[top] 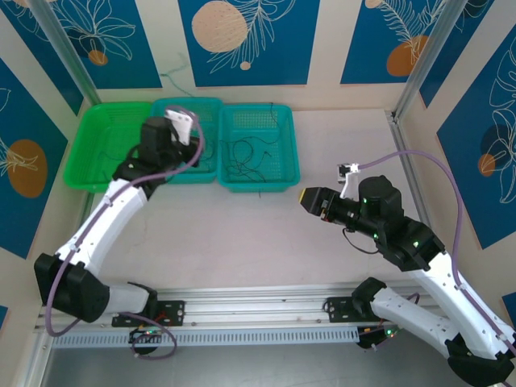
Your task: Untangle the cables
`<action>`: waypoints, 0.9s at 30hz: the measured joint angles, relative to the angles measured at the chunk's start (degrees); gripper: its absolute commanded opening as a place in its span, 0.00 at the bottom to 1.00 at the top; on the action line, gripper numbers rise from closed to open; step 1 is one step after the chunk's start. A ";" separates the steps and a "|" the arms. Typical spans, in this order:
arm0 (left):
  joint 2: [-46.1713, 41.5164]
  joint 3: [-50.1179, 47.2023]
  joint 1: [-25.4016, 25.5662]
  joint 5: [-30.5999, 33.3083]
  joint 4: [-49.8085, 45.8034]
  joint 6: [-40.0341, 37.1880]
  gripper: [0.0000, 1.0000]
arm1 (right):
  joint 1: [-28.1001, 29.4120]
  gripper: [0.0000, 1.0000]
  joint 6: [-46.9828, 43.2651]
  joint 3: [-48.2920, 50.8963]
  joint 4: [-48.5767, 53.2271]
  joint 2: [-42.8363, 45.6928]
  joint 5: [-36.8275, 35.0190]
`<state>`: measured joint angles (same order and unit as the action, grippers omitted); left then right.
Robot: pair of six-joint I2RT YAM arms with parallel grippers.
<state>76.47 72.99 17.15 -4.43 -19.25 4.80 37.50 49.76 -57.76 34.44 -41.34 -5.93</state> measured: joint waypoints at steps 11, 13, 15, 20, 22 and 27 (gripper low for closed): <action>14.80 9.55 -21.11 0.70 -3.13 -2.19 0.00 | 0.00 0.50 -1.92 0.13 0.79 0.20 -0.07; 17.77 10.99 -23.26 0.85 -3.76 -1.95 0.00 | 0.00 0.50 -2.29 0.13 1.88 0.59 -0.24; 20.50 12.31 -25.38 1.03 -4.17 -1.81 0.21 | 0.00 0.50 -2.89 0.13 3.04 1.29 -0.59; 23.06 13.09 -28.20 1.51 -4.42 -1.11 0.63 | -0.04 0.54 -3.67 0.13 5.16 3.45 -2.29; 22.95 13.09 -28.39 1.38 -4.20 -0.57 0.66 | -0.13 0.59 -4.24 0.13 5.75 4.22 -3.19; 17.16 8.48 -28.15 -1.33 -1.66 2.36 0.69 | -0.96 0.68 -4.85 1.11 5.81 5.05 -6.21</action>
<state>93.62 81.47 -11.00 -5.76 -20.91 7.16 36.53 44.91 -56.64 40.25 -36.29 -12.14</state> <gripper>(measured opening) 0.684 0.657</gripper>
